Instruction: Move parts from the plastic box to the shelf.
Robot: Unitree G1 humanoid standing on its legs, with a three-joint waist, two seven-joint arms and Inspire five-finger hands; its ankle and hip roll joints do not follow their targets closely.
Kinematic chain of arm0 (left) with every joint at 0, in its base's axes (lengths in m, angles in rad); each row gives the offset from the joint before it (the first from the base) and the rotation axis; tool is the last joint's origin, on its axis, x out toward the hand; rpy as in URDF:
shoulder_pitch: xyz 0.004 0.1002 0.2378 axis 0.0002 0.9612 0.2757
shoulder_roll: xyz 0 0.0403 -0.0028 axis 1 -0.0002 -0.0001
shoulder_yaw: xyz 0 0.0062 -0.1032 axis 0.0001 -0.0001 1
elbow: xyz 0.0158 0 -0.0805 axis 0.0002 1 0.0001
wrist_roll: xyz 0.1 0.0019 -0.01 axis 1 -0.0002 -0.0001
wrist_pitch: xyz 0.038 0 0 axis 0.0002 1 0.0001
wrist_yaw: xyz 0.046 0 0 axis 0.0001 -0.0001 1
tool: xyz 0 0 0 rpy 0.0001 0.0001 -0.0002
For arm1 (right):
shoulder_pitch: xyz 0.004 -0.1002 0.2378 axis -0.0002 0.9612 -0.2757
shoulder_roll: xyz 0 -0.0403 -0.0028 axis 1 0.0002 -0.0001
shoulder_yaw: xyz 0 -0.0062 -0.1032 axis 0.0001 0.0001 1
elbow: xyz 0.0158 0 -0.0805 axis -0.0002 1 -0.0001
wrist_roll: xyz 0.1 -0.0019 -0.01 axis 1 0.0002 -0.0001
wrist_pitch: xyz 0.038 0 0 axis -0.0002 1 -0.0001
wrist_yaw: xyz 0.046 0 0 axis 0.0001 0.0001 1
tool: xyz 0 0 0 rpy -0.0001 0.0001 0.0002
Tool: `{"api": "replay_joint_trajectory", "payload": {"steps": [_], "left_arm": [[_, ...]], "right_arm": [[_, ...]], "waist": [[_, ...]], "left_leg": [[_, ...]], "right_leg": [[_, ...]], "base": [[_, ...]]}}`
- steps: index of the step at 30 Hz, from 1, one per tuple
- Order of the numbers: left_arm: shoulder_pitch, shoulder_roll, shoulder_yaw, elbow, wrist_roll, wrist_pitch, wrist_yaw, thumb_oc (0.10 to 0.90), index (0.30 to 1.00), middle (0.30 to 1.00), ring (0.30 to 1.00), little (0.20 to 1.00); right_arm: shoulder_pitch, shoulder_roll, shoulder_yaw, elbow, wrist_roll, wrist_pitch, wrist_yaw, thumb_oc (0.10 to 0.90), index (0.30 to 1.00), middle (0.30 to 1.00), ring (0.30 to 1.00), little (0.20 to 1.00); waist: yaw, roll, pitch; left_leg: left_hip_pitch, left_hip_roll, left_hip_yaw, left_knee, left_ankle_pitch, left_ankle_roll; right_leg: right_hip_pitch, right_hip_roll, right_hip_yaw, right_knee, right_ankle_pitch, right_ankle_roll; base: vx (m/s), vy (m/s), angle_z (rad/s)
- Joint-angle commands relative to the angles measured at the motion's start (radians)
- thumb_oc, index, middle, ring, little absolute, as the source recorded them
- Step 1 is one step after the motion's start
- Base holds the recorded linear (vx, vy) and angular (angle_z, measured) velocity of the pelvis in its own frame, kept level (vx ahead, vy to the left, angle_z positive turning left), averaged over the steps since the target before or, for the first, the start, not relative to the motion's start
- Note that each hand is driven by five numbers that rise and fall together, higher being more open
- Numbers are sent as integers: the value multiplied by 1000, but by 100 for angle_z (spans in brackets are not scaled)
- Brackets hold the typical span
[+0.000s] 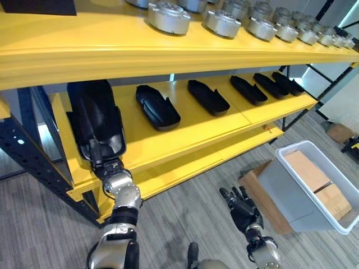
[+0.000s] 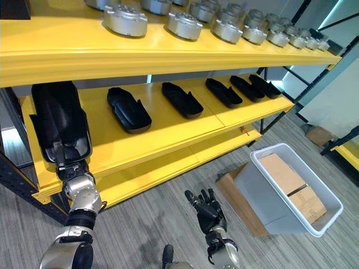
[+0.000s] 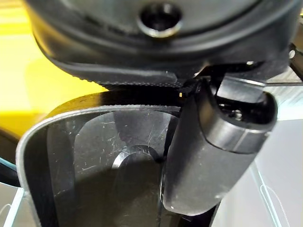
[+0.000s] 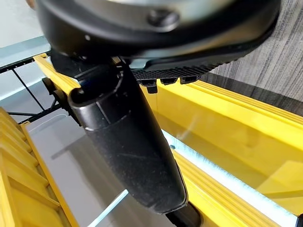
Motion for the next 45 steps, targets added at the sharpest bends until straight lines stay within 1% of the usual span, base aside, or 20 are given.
{"api": "replay_joint_trajectory", "payload": {"steps": [1,3,8,13,23,24,25,26,34,45], "left_arm": [[-198,123,-9,-30,17,-17,-55,400,300,300,300,300],[-187,112,8,-40,-1,-29,-54,400,300,300,300,300],[-169,95,24,-40,-17,-29,-46,400,300,300,300,300],[-162,94,31,-19,-15,-21,-30,400,300,300,300,300],[-173,108,43,35,29,9,16,400,300,300,300,300],[-172,109,46,39,33,11,18,482,415,415,415,415],[-172,109,48,40,34,12,19,775,824,824,824,824],[-171,110,50,44,36,15,21,900,1000,1000,1000,1000],[-163,106,59,53,43,19,29,900,1000,1000,1000,1000],[-159,109,59,45,48,20,30,900,1000,1000,1000,1000]], "right_arm": [[-83,-10,-41,-97,12,-81,31,900,1000,1000,1000,1000],[-81,-10,-36,-97,16,-78,30,900,1000,1000,1000,1000],[-83,-12,-32,-88,20,-73,23,900,1000,1000,1000,1000],[-89,-8,-36,-85,26,-72,15,900,1000,1000,1000,1000],[-99,-17,-55,-82,-1,-65,-6,900,1000,1000,1000,1000],[-99,-17,-57,-82,0,-65,-6,900,1000,1000,1000,1000],[-98,-17,-59,-83,-1,-66,-6,900,1000,1000,1000,1000],[-98,-17,-60,-82,-1,-65,-8,900,1000,1000,1000,1000],[-102,-20,-69,-80,-9,-62,-11,900,1000,1000,1000,1000],[-110,-24,-68,-88,-9,-65,-14,900,1000,1000,1000,1000]], "waist": [[12,-10,58],[17,-16,66],[29,-20,70],[33,-17,67],[27,-12,69],[27,-10,69],[26,-9,69],[25,-7,69],[26,-2,70],[28,-3,69]], "left_leg": [[146,-1,-11,-7,-65,-12],[148,-2,-11,-7,-70,-10],[158,-5,-11,-7,-81,-6],[170,-6,-9,-8,-89,-6],[188,-12,5,-8,-100,-2],[190,-13,6,-8,-101,-2],[192,-14,6,-8,-102,-2],[193,-14,7,-8,-103,-2],[200,-14,10,-8,-102,-2],[200,-14,9,-8,-104,0]], "right_leg": [[25,-7,-11,69,-65,83],[29,-8,-14,67,-65,83],[46,-10,-18,62,-64,84],[57,-9,-17,56,-62,84],[61,-6,-5,52,-56,86],[62,-6,-4,52,-56,86],[62,-6,-4,53,-56,86],[62,-6,-4,53,-57,86],[64,-6,-4,57,-59,86],[64,-4,-6,58,-60,87]], "base": [[0,0,0],[0,0,0],[0,0,0],[0,0,0],[1,9,-1],[0,0,0],[9,15,-4],[5,14,-12],[0,4,-4],[0,0,0]]}}
